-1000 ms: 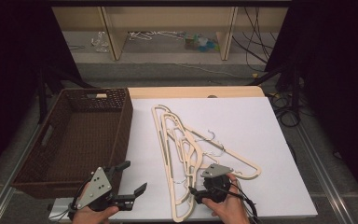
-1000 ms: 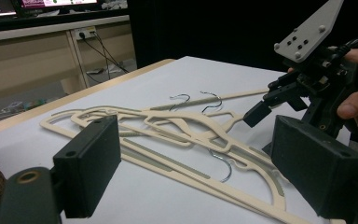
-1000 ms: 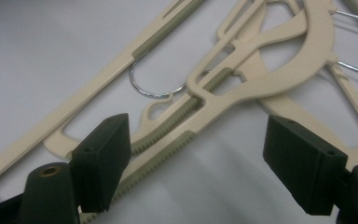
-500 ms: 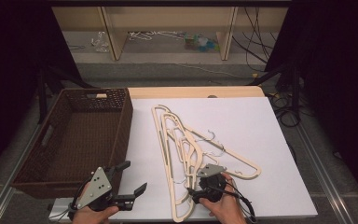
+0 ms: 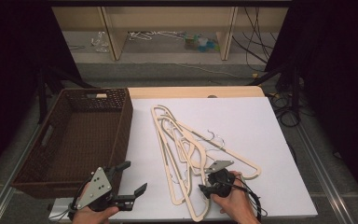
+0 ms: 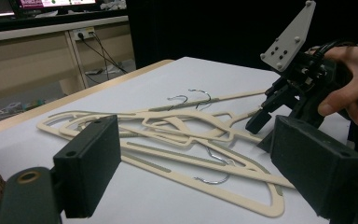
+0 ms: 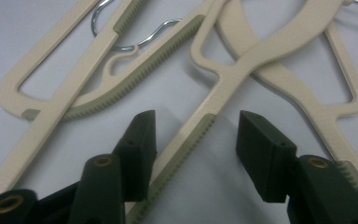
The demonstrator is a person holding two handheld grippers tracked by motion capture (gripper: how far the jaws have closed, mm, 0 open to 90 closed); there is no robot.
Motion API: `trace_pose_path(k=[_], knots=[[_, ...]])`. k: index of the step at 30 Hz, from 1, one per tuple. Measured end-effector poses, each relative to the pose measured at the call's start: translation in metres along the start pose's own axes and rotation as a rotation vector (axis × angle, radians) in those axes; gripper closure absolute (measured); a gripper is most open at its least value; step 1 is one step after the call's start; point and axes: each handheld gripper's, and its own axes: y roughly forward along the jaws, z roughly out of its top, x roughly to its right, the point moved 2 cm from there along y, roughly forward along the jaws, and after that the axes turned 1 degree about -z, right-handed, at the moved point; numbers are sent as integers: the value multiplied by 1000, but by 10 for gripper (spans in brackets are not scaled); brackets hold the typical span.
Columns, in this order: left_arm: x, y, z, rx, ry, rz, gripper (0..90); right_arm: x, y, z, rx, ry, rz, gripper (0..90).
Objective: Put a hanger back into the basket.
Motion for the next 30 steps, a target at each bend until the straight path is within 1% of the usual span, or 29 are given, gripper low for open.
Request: trace_pose_path(k=[1,4,5,7,9,10,12,14,15,16,17,18,19,20,21,22,23,24,25,26,27,28,29,30], knots=[[0,-1,0,-13,6,5,162,0,1,0,2,9,-5,520],[0,0,0,-14,8,2,162,3,2,2,-1,-3,-15,534],[0,0,0,-14,10,1,162,2,2,2,-2,7,-15,555],[1,0,0,-14,7,1,162,5,1,3,-3,32,-18,626],[1,0,0,-14,5,0,162,9,1,3,4,43,-8,648],[1,0,0,-14,7,-1,162,10,1,3,-1,60,-4,662],[1,0,0,-12,6,-1,162,12,1,3,8,54,-9,682],[0,0,0,-14,10,0,162,12,0,3,-3,73,-8,704],[0,0,0,-13,8,1,162,14,0,3,6,66,-7,719],[0,-1,0,-10,6,0,162,14,-1,3,2,75,-13,737],[1,-1,0,-9,6,-1,162,17,0,2,10,55,-21,751],[1,0,0,-2,4,-5,162,18,-2,1,4,86,-22,766],[1,0,0,-13,6,-1,162,21,-2,1,5,72,-24,777],[1,0,0,-13,6,-2,162,22,-4,1,0,88,-19,781],[1,0,0,-13,5,-2,162,25,-4,0,5,80,-13,782],[1,0,0,-13,5,-2,162,27,-4,0,22,68,-12,783],[1,1,0,-15,6,-4,162,29,-6,0,4,52,-12,783],[1,1,0,-15,6,-4,163,29,-7,0,10,59,-5,784],[1,2,0,-12,13,-9,162,30,-8,0,9,50,1,783],[1,3,0,-17,19,-13,162,31,-9,0,21,30,7,783],[2,3,0,-24,10,-9,162,31,-10,-1,21,24,4,784],[2,4,0,-24,11,-11,162,31,-13,-1,9,26,7,787],[2,4,0,-24,11,-11,162,31,-13,-1,9,26,7,787],[2,6,0,-17,8,-14,163,33,-17,-2,6,-6,1,793]])
